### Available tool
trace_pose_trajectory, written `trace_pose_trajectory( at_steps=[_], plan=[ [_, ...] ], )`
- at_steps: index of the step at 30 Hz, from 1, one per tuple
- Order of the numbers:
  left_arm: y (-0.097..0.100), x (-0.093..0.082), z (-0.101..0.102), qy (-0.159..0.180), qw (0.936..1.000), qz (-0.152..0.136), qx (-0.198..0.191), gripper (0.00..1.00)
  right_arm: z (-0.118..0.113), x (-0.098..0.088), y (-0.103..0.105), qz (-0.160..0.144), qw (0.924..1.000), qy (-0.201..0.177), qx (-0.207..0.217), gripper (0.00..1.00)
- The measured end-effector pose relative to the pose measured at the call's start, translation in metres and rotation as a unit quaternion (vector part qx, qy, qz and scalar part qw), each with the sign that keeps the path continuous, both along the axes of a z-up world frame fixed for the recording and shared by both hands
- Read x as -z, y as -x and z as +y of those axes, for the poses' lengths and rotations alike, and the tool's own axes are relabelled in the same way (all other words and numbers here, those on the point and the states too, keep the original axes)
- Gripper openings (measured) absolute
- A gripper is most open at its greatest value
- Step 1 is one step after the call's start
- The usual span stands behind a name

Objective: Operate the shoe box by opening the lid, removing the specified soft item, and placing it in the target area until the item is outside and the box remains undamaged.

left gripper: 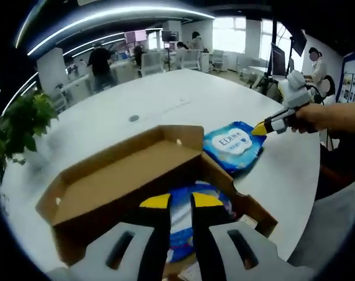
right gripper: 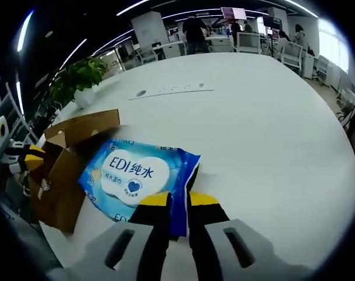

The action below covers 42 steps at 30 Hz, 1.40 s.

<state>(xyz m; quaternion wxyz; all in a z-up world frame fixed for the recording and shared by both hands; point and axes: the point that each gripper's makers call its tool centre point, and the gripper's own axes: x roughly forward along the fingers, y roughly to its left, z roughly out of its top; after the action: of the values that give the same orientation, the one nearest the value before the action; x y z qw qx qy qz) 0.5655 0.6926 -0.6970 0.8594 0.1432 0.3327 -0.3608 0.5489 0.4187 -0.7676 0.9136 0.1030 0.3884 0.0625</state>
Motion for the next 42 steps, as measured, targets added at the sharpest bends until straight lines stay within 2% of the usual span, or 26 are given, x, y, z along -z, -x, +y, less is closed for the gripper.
trace_pose_trajectory(
  at_steps=[9,17,29,42],
  plan=[
    [0.002,0.001,0.018,-0.006,1.0000,0.002,-0.002,0.12,-0.002,-0.011,0.010,-0.006,0.9999,0.008,-0.003,0.13],
    [0.005,0.003,0.034,-0.011,0.9999,0.007,-0.005,0.12,0.009,-0.034,0.021,-0.018,0.9993,0.018,-0.026,0.16],
    [0.007,0.018,0.052,-0.016,0.9993,0.025,-0.023,0.13,0.046,-0.068,0.033,-0.039,0.9958,0.030,-0.077,0.19],
    [-0.003,0.036,0.048,-0.003,0.9973,0.059,-0.044,0.16,0.096,-0.092,0.034,-0.059,0.9895,0.028,-0.130,0.23]
  ],
)
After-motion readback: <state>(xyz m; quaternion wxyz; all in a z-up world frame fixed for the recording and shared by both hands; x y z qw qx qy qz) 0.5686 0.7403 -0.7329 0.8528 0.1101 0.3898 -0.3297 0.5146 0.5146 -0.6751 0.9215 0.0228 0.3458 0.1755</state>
